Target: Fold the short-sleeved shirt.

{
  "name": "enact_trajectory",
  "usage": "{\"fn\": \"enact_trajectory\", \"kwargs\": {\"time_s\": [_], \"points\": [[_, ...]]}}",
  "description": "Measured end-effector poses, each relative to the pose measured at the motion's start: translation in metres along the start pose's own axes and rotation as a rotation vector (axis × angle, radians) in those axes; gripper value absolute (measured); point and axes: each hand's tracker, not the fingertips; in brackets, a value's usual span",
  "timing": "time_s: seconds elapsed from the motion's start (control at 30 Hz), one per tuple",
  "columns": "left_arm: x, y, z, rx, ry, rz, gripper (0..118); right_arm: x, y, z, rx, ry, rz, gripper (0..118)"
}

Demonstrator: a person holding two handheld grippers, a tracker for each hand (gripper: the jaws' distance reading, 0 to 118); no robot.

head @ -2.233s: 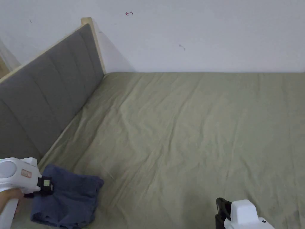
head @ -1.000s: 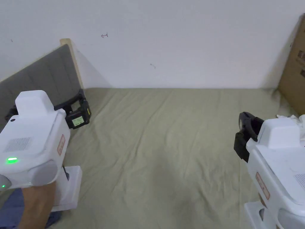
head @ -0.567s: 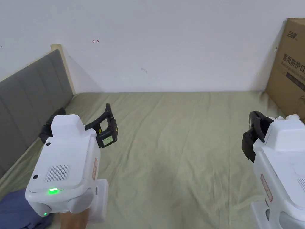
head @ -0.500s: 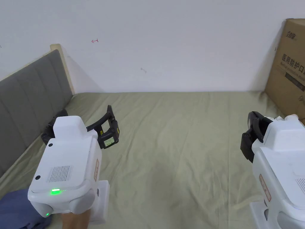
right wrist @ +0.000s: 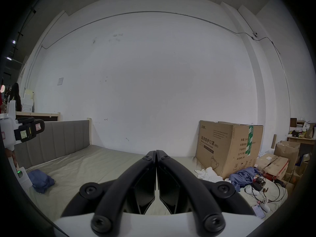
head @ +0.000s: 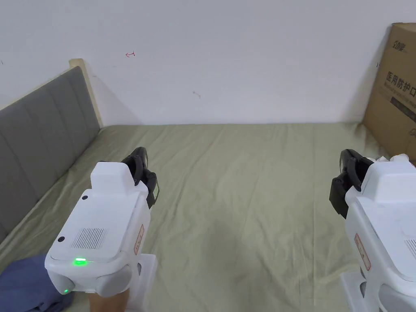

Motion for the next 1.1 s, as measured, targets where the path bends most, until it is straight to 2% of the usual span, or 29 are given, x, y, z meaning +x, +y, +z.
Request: {"fn": "enact_trajectory", "kwargs": {"time_s": [1.1], "points": [[0.0098,-0.0024,-0.0029,-0.015,-0.030,-0.060,0,-0.0044,0.0012,-0.0051,-0.007,0.000,0.003,0]]}}
